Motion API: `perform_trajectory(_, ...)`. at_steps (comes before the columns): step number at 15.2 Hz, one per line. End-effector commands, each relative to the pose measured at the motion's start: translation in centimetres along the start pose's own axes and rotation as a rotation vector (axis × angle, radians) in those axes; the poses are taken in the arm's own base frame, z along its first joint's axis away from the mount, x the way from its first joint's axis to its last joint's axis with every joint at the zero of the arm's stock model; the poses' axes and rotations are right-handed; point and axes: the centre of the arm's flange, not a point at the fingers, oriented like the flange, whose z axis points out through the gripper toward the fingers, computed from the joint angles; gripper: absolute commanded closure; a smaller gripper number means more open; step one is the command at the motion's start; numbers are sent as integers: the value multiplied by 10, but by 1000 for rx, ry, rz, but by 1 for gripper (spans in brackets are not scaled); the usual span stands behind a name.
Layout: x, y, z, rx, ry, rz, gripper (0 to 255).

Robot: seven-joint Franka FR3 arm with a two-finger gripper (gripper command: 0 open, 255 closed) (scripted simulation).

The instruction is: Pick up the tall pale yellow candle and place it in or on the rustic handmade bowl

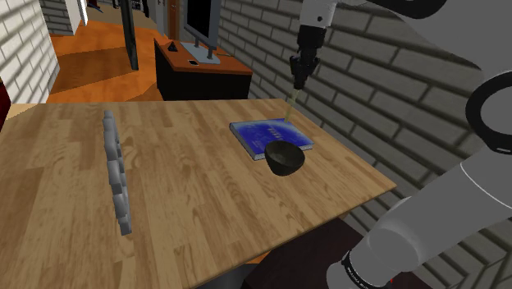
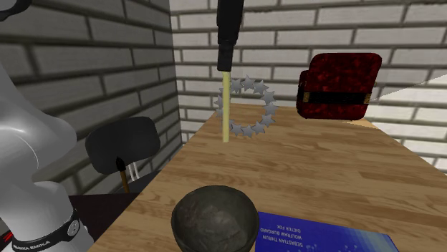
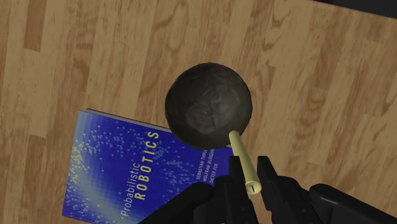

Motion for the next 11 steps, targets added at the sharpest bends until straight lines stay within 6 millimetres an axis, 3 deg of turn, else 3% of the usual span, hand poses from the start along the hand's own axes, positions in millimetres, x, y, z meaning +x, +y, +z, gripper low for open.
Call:
perform_trajectory(1, -15, 21, -4, 0, 0, -2, 255)
perform_trajectory(2, -25, 38, -7, 0, 0, -2, 255)
perform_trajectory(11, -20, 38, 40, 0, 0, -2, 255)
